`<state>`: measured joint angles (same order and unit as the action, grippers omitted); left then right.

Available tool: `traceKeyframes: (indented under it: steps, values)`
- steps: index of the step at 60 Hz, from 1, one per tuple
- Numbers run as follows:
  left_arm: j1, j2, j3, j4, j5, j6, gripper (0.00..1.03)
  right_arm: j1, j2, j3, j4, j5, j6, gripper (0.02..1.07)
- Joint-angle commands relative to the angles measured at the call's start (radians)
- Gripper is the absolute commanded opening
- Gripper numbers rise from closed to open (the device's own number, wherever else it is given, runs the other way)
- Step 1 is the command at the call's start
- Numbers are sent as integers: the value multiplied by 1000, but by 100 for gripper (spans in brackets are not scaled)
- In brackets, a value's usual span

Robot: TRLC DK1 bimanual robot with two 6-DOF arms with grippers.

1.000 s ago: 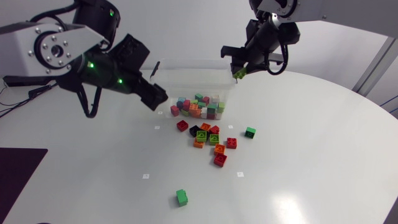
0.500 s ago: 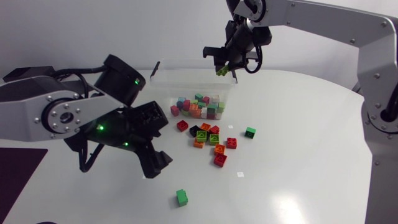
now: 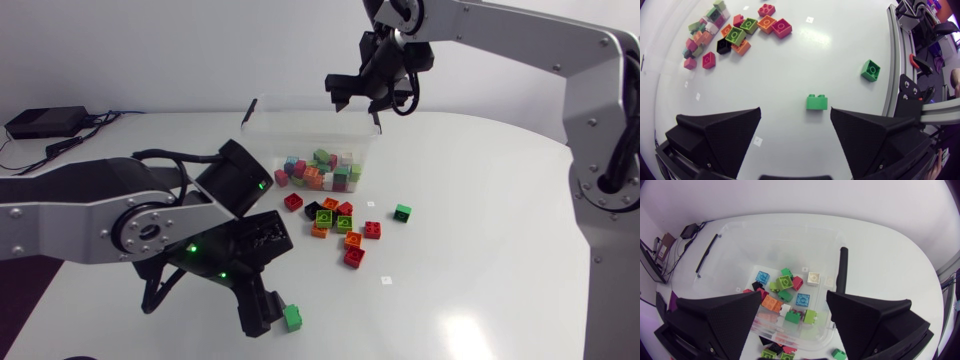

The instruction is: Place the duplo bricks in the container

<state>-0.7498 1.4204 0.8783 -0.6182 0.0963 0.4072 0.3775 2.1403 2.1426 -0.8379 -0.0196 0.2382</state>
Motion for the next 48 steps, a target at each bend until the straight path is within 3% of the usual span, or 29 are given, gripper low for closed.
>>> traceKeyframes:
  steps: [1, 22, 48]
  values:
    - [-22, 68, 27, -40, -6, -71, 96, -17, -97, -39, -9, -8, -10, 101]
    - [-72, 170, 68, -58, -17, -171, 94, -55, -388, -421, 62, -43, -91, 102]
    - [-77, 256, 85, -38, -18, -174, 87, -61, -823, -905, 92, -161, -344, 102]
